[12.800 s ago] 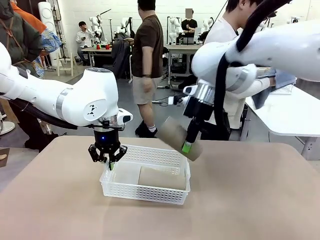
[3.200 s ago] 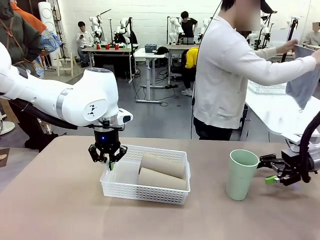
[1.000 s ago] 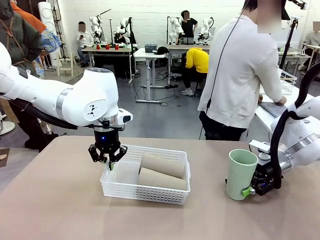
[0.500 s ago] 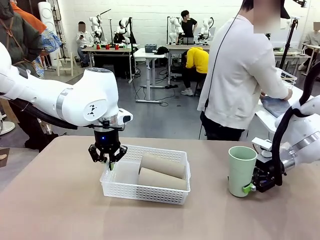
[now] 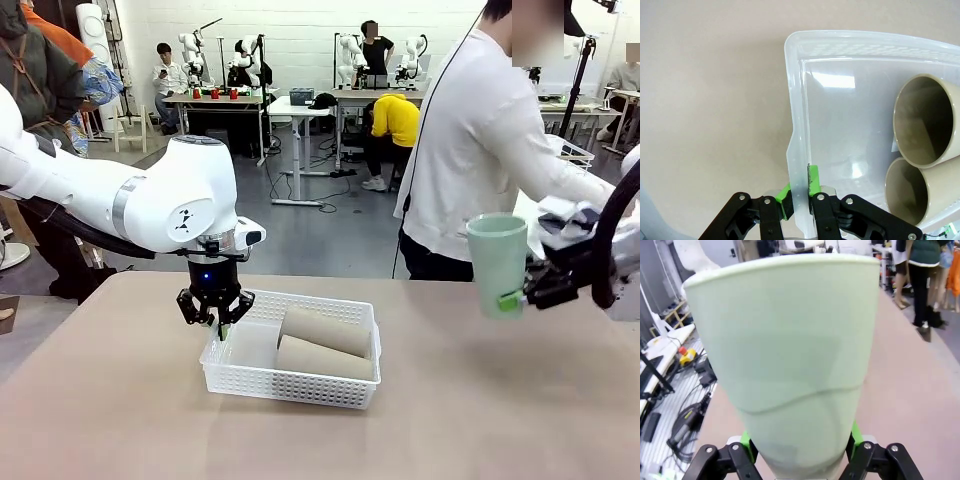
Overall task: Clean and organize the cups into the basket.
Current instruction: Pick up the Reusable plastic cup from the right side of the table and stack it inside the Organizing basket in the center of the table.
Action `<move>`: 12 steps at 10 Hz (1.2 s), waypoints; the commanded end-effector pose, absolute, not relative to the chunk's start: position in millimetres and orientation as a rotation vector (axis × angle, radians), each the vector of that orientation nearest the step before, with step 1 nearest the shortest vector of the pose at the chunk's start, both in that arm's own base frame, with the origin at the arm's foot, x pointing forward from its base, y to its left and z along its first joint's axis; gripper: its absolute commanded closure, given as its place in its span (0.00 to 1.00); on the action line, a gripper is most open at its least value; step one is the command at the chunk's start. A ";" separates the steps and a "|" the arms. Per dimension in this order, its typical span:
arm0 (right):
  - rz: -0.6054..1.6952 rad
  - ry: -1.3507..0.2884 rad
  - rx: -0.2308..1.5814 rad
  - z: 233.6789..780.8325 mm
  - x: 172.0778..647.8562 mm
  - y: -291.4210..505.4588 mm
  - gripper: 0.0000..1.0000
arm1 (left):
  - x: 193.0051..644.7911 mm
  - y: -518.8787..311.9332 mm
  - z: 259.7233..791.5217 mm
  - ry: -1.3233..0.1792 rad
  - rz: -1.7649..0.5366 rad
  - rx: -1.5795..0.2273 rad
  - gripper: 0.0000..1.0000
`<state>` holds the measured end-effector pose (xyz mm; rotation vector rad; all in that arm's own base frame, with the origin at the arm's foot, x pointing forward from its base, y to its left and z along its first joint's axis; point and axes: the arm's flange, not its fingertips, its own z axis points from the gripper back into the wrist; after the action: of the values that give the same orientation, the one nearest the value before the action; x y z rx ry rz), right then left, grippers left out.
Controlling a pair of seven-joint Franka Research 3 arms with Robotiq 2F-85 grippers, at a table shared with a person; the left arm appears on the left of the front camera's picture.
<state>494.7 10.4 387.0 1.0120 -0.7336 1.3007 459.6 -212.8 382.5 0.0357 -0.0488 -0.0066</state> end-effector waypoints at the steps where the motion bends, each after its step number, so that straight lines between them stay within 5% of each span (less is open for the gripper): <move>1: 1.255 -0.772 0.983 412.0 481.0 20.0 1.00 | 460.3 -213.8 382.8 -0.056 -0.006 0.034 1.00; 8: 1.289 -0.766 0.978 431.2 483.4 14.3 1.00 | 460.3 -213.8 382.8 -0.056 -0.006 0.034 1.00; 9: 1.277 -0.773 0.984 430.7 481.7 14.5 0.20 | 460.3 -213.8 382.8 -0.056 -0.006 0.034 1.00; 12: 1.441 -0.501 0.675 482.2 477.9 135.2 0.20 | 460.3 -213.8 382.8 -0.056 -0.006 0.034 1.00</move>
<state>477.2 88.2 470.2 0.7950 -0.6596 1.4007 459.4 -213.1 382.4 0.0358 -0.0487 -0.0072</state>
